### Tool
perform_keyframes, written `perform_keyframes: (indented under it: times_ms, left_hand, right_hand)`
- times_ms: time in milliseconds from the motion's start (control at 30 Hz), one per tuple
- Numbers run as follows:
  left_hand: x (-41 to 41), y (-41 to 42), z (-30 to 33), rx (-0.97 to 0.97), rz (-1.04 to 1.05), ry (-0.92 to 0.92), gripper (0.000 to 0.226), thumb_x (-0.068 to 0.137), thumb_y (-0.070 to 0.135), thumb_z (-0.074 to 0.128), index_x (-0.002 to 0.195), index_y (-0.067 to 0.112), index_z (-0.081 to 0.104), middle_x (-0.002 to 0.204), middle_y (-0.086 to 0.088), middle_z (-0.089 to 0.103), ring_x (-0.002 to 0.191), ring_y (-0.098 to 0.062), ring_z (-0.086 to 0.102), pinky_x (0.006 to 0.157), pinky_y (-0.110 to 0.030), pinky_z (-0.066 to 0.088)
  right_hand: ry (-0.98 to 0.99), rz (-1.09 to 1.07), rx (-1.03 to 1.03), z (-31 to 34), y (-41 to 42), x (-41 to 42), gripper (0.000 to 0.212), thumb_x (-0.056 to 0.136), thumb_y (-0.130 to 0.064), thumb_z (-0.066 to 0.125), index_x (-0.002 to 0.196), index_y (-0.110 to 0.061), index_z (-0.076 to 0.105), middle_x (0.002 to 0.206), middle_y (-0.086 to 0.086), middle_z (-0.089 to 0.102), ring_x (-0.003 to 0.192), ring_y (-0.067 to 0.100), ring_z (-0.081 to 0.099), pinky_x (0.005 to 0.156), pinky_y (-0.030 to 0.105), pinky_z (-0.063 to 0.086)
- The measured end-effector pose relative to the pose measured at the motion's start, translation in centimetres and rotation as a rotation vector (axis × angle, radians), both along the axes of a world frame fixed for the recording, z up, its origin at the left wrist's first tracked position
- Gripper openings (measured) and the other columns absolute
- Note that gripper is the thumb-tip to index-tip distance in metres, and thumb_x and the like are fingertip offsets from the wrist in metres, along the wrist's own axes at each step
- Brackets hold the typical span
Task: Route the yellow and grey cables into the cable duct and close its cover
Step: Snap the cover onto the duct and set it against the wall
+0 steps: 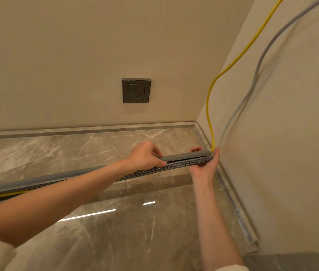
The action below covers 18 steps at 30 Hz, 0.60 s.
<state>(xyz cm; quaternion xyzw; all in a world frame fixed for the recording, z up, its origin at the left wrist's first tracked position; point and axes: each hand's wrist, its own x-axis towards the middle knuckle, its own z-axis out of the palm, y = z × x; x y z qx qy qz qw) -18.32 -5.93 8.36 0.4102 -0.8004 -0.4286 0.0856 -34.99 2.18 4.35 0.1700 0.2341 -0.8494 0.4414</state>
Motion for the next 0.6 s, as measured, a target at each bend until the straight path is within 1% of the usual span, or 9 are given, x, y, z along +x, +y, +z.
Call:
perform_keyframes:
  times_ms: [67, 133, 167, 233, 300, 400, 433, 500, 600]
  left_hand:
    - [-0.2, 0.1, 0.1, -0.009, -0.014, -0.002, 0.034, 0.071, 0.025, 0.081, 0.098, 0.007, 0.071, 0.096, -0.01, 0.074, 0.085, -0.019, 0.068, 0.082, -0.033, 0.055]
    - [-0.5, 0.3, 0.3, -0.035, -0.031, -0.008, 0.033, 0.071, 0.025, 0.081, 0.097, 0.007, 0.072, 0.094, -0.01, 0.075, 0.084, -0.019, 0.069, 0.081, -0.033, 0.056]
    - [-0.5, 0.4, 0.3, -0.047, -0.039, -0.012, 0.032, 0.071, 0.024, 0.08, 0.096, 0.007, 0.072, 0.094, -0.01, 0.075, 0.083, -0.019, 0.069, 0.08, -0.033, 0.056]
    - [-0.6, 0.4, 0.4, -0.067, -0.063, -0.022, 0.03, 0.072, 0.024, 0.08, 0.095, 0.008, 0.072, 0.094, -0.01, 0.075, 0.084, -0.019, 0.069, 0.079, -0.032, 0.056]
    - [-0.4, 0.4, 0.4, -0.104, -0.113, -0.028, 0.029, 0.073, 0.025, 0.079, 0.095, 0.009, 0.071, 0.095, -0.009, 0.075, 0.084, -0.02, 0.068, 0.08, -0.033, 0.055]
    - [0.3, 0.6, 0.2, -0.225, -0.255, -0.045, 0.032, 0.079, 0.032, 0.073, 0.101, 0.01, 0.065, 0.101, -0.008, 0.073, 0.089, -0.022, 0.067, 0.081, -0.037, 0.054]
    - [0.7, 0.7, 0.1, -0.271, -0.309, -0.065, 0.035, 0.081, 0.034, 0.069, 0.106, 0.011, 0.063, 0.102, -0.007, 0.072, 0.09, -0.022, 0.066, 0.08, -0.037, 0.053]
    - [1.3, 0.7, -0.4, -0.346, -0.402, -0.113, 0.036, 0.087, 0.039, 0.062, 0.112, 0.013, 0.059, 0.097, -0.005, 0.07, 0.084, -0.023, 0.063, 0.071, -0.035, 0.05]
    - [2.0, 0.8, -1.3, -0.419, -0.401, -0.156, 0.031, 0.094, 0.043, 0.046, 0.108, 0.018, 0.057, 0.081, 0.0, 0.063, 0.07, -0.019, 0.053, 0.06, -0.033, 0.04]
  right_hand:
    - [-0.041, -0.004, -0.095, 0.0, 0.0, 0.1, 0.047, 0.08, -0.045, 0.067, 0.105, -0.006, 0.055, 0.078, 0.01, 0.065, 0.068, 0.02, 0.064, 0.066, 0.026, 0.055]
    - [-0.026, -0.005, -0.135, 0.0, 0.0, 0.0, 0.039, 0.083, -0.043, 0.062, 0.095, -0.007, 0.056, 0.083, 0.012, 0.068, 0.069, 0.021, 0.065, 0.067, 0.027, 0.054]
    - [-0.005, -0.01, -0.137, 0.0, 0.0, -0.1, 0.037, 0.085, -0.044, 0.058, 0.088, -0.007, 0.058, 0.079, 0.01, 0.069, 0.066, 0.02, 0.065, 0.063, 0.027, 0.053]
    - [0.034, -0.006, -0.129, 0.1, 0.0, -0.4, 0.043, 0.089, -0.048, 0.05, 0.073, -0.01, 0.062, 0.064, 0.004, 0.067, 0.054, 0.017, 0.061, 0.053, 0.021, 0.049]
    - [0.019, -0.005, -0.156, 0.2, 0.1, -0.6, 0.047, 0.09, -0.049, 0.049, 0.059, -0.013, 0.054, 0.047, -0.002, 0.054, 0.041, 0.013, 0.052, 0.045, 0.017, 0.044]
    - [-0.025, -0.002, -0.162, 0.3, 0.2, -0.7, 0.05, 0.088, -0.048, 0.052, 0.05, -0.016, 0.043, 0.038, -0.007, 0.039, 0.032, 0.009, 0.04, 0.038, 0.015, 0.036]
    - [-0.029, -0.004, -0.143, 0.4, 0.2, -0.7, 0.05, 0.088, -0.048, 0.052, 0.05, -0.017, 0.042, 0.037, -0.007, 0.037, 0.031, 0.009, 0.039, 0.037, 0.015, 0.035]
    - [-0.035, -0.015, -0.087, 0.5, 0.1, -0.7, 0.05, 0.088, -0.049, 0.051, 0.05, -0.018, 0.041, 0.036, -0.007, 0.036, 0.029, 0.009, 0.038, 0.037, 0.013, 0.034]
    - [-0.041, -0.045, 0.025, 0.8, -0.2, -0.7, 0.052, 0.087, -0.05, 0.051, 0.048, -0.018, 0.039, 0.036, -0.007, 0.035, 0.028, 0.01, 0.036, 0.038, 0.011, 0.032]
